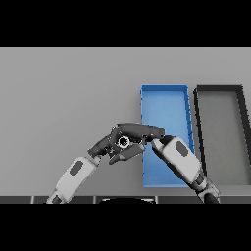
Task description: Pick up the blue pipe and place it into the blue bin.
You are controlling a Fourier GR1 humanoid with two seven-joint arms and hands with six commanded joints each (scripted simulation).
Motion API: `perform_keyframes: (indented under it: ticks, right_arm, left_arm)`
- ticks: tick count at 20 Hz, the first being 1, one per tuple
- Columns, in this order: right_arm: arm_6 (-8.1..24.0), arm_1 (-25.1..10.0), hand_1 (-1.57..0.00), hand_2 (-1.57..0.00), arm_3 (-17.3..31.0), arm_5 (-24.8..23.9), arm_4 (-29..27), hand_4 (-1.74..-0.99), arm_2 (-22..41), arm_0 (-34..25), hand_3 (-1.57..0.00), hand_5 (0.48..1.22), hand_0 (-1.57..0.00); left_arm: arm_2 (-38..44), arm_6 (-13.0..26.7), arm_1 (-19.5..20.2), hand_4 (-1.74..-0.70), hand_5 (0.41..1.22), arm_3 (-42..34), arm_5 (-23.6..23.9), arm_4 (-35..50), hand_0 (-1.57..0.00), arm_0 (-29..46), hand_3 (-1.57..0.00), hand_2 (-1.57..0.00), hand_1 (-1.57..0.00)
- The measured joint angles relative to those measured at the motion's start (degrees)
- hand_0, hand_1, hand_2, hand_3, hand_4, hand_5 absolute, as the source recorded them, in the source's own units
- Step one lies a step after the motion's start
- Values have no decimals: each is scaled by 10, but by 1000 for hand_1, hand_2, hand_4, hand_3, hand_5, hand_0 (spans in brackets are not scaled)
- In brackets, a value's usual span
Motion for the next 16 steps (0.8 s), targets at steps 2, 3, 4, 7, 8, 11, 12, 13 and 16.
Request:
perform_keyframes:
  ticks: [2,3,4,7,8,11,12,13,16]
  right_arm:
    - [17,2,-1551,-1552,-8,-5,1,-1483,4,-2,-1547,1195,-1551]
    - [11,-1,-1555,-1555,-15,-9,6,-1484,6,3,-1552,1201,-1555]
    - [13,1,-1558,-1559,-17,-14,11,-1485,8,6,-1555,1205,-1558]
    - [5,0,-1565,-1565,-26,-30,12,-1488,14,5,-1563,1213,-1565]
    - [3,-3,-1566,-1566,-24,-33,11,-1488,14,0,-1565,1214,-1566]
    - [14,-8,-1568,-1568,-17,-33,13,-1488,18,1,-1568,1218,-1568]
    - [13,-9,-1569,-1569,-16,-37,13,-1487,14,-1,-1568,1218,-1569]
    - [17,-9,-1569,-1569,-13,-37,13,-1487,9,-9,-1569,1219,-1569]
    - [8,-8,-1570,-1570,-13,-36,17,-1488,11,-5,-1570,1220,-1570]
  left_arm:
    - [-7,-32,8,-1426,1221,0,2,-21,-1045,6,-963,-950,-991]
    - [-7,-23,13,-1320,1221,-2,-3,-29,-836,4,-770,-760,-793]
    - [-6,-20,18,-1226,1221,1,-17,-33,-668,4,-616,-608,-634]
    - [-3,-40,13,-1003,1063,5,-37,-79,-342,-2,-315,-311,-324]
    - [-3,-39,9,-955,972,5,-31,-96,-273,-3,-252,-248,-259]
    - [5,-19,5,-876,781,4,-29,-91,-139,-1,-128,-127,-132]
    - [4,-15,5,-861,734,10,-28,-94,-111,0,-102,-101,-106]
    - [4,-15,1,-871,697,8,-25,-91,-89,4,-82,-81,-84]
    - [16,22,-12,-889,639,15,-19,-69,-45,12,-41,-41,-43]
